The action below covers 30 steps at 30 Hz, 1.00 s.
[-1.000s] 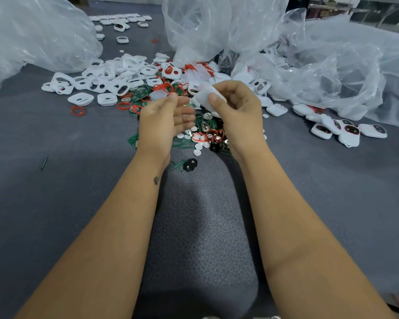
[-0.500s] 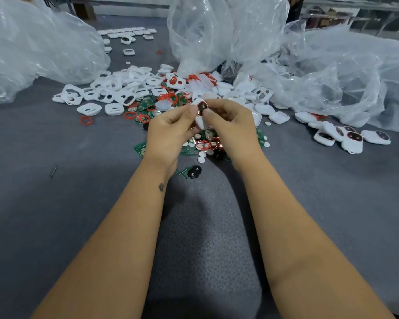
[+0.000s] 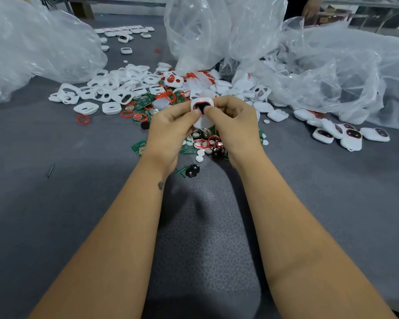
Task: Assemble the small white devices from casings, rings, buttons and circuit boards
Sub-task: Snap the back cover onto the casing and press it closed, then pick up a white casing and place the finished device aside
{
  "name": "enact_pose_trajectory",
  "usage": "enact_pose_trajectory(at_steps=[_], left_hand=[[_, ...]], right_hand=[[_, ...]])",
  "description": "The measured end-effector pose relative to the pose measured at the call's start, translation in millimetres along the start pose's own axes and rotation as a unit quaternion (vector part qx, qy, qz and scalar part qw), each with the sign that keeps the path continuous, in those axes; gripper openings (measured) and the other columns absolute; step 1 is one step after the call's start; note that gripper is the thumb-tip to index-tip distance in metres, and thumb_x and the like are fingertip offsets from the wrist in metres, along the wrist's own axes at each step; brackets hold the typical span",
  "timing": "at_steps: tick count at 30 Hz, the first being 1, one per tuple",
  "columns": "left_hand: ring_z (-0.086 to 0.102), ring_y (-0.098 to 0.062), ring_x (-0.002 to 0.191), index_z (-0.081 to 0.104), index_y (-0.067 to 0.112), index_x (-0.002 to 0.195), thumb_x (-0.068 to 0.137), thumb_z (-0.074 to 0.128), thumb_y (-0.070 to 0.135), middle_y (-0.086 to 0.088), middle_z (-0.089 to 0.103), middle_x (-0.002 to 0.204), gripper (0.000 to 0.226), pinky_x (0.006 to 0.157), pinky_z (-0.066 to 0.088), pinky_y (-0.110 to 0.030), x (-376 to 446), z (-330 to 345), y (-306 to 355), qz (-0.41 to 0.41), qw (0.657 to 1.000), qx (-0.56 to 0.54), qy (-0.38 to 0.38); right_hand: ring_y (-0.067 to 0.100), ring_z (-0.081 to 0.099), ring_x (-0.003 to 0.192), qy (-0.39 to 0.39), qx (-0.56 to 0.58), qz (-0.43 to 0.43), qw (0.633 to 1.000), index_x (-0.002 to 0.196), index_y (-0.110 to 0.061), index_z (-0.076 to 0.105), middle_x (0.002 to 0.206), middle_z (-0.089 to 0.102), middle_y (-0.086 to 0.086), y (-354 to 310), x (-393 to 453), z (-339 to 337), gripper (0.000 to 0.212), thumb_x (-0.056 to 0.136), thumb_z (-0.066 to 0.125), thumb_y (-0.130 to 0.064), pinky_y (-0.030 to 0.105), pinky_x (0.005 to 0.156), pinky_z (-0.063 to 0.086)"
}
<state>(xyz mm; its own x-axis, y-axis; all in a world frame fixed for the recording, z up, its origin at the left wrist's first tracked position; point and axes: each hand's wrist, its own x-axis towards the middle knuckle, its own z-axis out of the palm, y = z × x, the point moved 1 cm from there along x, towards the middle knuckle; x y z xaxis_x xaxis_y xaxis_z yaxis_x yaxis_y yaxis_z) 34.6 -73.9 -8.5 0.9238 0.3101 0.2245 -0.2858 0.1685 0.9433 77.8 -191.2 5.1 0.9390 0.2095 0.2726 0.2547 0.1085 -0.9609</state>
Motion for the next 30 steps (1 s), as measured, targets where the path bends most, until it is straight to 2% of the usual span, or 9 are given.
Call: enact_pose_trajectory(at_steps=[3, 9, 13, 17, 22, 25, 27, 30], left_hand=[[0.068, -0.02, 0.099, 0.071, 0.01, 0.106, 0.093, 0.057, 0.001, -0.008, 0.074, 0.102, 0.022, 0.094, 0.053, -0.035, 1.0, 1.1, 0.1, 0.008, 1.0, 0.01, 0.022], [0.069, -0.02, 0.097, 0.071, 0.009, 0.104, 0.091, 0.058, 0.0, -0.007, 0.075, 0.099, 0.02, 0.091, 0.054, -0.032, 3.2, 1.3, 0.7, 0.019, 0.999, 0.013, 0.045], [0.07, -0.018, 0.094, 0.071, 0.009, 0.103, 0.093, 0.058, 0.001, -0.005, 0.075, 0.096, 0.018, 0.087, 0.055, -0.03, 3.3, 1.5, 2.0, 0.005, 0.999, -0.007, 0.043], [0.07, -0.015, 0.094, 0.068, 0.004, 0.109, 0.093, 0.058, 0.001, -0.004, 0.075, 0.096, 0.019, 0.085, 0.055, -0.027, 0.9, 1.0, 4.1, -0.007, 0.998, -0.039, 0.054], [0.069, -0.009, 0.087, 0.065, 0.009, 0.119, 0.092, 0.063, 0.008, 0.004, 0.073, 0.091, 0.027, 0.075, 0.055, -0.022, -1.5, 3.0, 5.9, -0.025, 0.997, -0.023, 0.075], [0.068, -0.004, 0.078, 0.066, 0.017, 0.112, 0.091, 0.066, 0.012, 0.009, 0.072, 0.081, 0.021, 0.071, 0.055, -0.019, -0.4, 10.1, 4.2, -0.049, 0.995, -0.035, 0.079], [0.065, -0.005, 0.073, 0.066, 0.018, 0.105, 0.092, 0.064, 0.008, 0.006, 0.071, 0.076, 0.017, 0.071, 0.056, -0.019, 0.7, 21.3, 3.0, -0.078, 0.992, -0.062, 0.073], [0.068, -0.013, 0.081, 0.064, 0.014, 0.111, 0.095, 0.059, 0.005, -0.005, 0.071, 0.091, 0.019, 0.075, 0.058, -0.022, 2.3, 45.5, 0.2, -0.123, 0.988, -0.084, 0.046]], right_hand=[[0.012, 0.059, 0.07, -0.005, 0.009, -0.006, 1.0, 0.085, -0.01, 0.07, 0.075, 0.066, 0.004, -0.2, -0.3, 0.9, 0.006, 0.084, 0.069, -0.005, 0.021, 0.065, 0.049], [-0.001, 0.055, 0.059, -0.027, 0.025, -0.004, 0.999, 0.086, -0.01, 0.069, 0.074, 0.066, -0.002, 1.1, 1.9, 0.2, 0.012, 0.086, 0.064, 0.001, 0.016, 0.059, 0.046], [0.005, 0.061, 0.068, -0.056, 0.052, 0.016, 0.997, 0.098, -0.007, 0.069, 0.083, 0.069, 0.003, 2.1, 2.4, -1.1, 0.019, 0.086, 0.06, 0.004, 0.02, 0.065, 0.048], [0.007, 0.058, 0.066, -0.055, 0.02, 0.02, 0.998, 0.094, -0.011, 0.071, 0.078, 0.068, 0.002, 4.6, 1.6, -1.4, 0.015, 0.085, 0.064, -0.002, 0.024, 0.066, 0.049], [-0.002, 0.053, 0.056, -0.038, 0.006, 0.017, 0.999, 0.085, -0.017, 0.072, 0.063, 0.064, -0.012, 1.0, -0.7, -2.2, 0.017, 0.084, 0.064, -0.003, 0.016, 0.06, 0.046], [0.0, 0.055, 0.06, -0.011, 0.03, 0.046, 0.998, 0.086, -0.012, 0.072, 0.069, 0.065, -0.007, -2.3, -0.5, -6.3, 0.014, 0.085, 0.062, -0.002, 0.014, 0.058, 0.044], [0.005, 0.055, 0.063, 0.014, 0.039, 0.076, 0.996, 0.085, -0.007, 0.069, 0.072, 0.064, -0.002, -4.3, 1.3, -13.9, 0.01, 0.085, 0.061, -0.002, 0.016, 0.059, 0.043], [0.008, 0.049, 0.06, 0.086, 0.033, 0.102, 0.991, 0.066, -0.015, 0.062, 0.065, 0.057, -0.005, -6.5, 5.2, -36.1, 0.021, 0.083, 0.06, -0.003, 0.02, 0.058, 0.04]])
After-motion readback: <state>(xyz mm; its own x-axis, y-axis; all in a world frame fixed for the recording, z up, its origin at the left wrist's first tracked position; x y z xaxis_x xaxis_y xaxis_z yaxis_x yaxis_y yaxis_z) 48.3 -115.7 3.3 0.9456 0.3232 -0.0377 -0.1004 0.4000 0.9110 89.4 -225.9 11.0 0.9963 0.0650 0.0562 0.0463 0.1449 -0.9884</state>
